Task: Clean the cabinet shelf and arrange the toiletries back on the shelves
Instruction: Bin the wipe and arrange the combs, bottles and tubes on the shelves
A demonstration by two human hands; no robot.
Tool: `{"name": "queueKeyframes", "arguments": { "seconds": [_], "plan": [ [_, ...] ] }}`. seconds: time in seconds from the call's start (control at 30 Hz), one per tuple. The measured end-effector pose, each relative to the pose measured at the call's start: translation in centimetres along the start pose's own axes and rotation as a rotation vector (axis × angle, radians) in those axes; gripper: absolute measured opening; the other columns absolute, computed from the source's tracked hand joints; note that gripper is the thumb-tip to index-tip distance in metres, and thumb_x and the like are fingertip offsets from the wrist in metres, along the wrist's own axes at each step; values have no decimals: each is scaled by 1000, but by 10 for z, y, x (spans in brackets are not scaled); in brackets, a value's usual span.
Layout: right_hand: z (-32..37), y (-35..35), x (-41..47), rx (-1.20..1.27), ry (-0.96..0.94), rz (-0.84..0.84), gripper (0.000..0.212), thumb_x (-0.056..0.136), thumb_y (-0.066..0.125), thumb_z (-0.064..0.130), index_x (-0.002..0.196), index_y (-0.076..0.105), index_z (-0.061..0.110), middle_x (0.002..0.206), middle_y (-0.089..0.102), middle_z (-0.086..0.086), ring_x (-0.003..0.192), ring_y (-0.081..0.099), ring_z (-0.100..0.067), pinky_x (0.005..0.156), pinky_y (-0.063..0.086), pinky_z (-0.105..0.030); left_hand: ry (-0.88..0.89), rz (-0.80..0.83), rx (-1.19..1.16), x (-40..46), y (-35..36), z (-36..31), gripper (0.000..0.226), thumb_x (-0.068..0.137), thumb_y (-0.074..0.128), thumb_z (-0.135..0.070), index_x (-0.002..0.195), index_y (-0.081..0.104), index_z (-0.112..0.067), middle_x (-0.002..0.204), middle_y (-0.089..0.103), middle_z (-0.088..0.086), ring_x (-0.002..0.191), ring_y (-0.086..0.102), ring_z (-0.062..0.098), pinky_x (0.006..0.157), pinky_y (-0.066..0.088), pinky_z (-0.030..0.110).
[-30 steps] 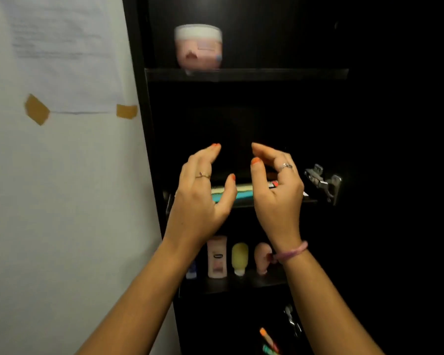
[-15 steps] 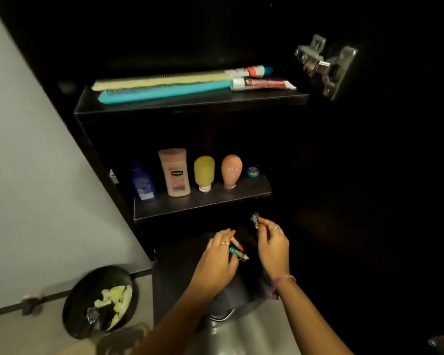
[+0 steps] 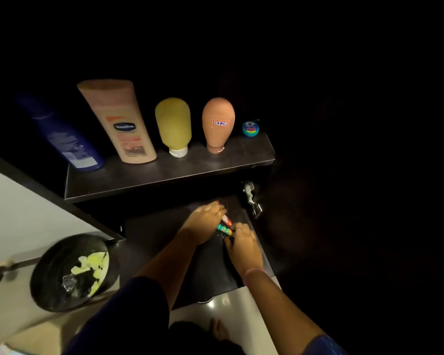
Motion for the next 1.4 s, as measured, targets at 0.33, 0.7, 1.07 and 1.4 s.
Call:
{"name": "queueKeyframes", "arguments": {
  "seconds": [0.33, 0.7, 1.07, 1.4],
  "plan": [
    [-1, 3, 2, 45, 19, 93, 31, 91, 52, 21, 119, 58, 10, 117, 52, -9, 108, 54, -25, 93, 47, -37, -92, -57, 109, -36, 2, 5, 31, 83, 42, -9, 100, 68, -7, 94, 64, 12, 83, 62, 28, 69, 53, 33],
    [24, -66, -50, 537, 195, -136, 23, 83, 61, 13, 104, 68, 9, 108, 63, -18, 97, 62, -29, 92, 49, -33, -340, -255, -330, -142, -50, -26, 37, 99, 33, -19, 131, 51, -12, 121, 51, 10, 111, 47, 27, 101, 33, 29],
    [101, -191, -131, 459, -25, -290, 27, 91, 55, 12, 117, 61, 10, 113, 65, -14, 107, 60, -28, 94, 46, -33, -151, -609, -380, -235, -187, -73, 38, 92, 52, -19, 127, 55, -6, 113, 54, 7, 106, 53, 18, 95, 37, 20],
    [194, -330, -187, 570, -361, -485, 30, 85, 61, 12, 115, 65, 11, 109, 65, -4, 104, 60, -16, 94, 47, -26, -282, -1063, -1251, -286, -334, -101, 20, 84, 65, -20, 101, 69, -10, 91, 70, 4, 82, 66, 10, 74, 53, 18]
  ]
}}
Point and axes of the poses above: each hand's wrist, its own x-axis towards the middle knuckle, its own y-axis out of the palm, z = x × y, the point moved 3 cm from there along x, towards the middle knuckle
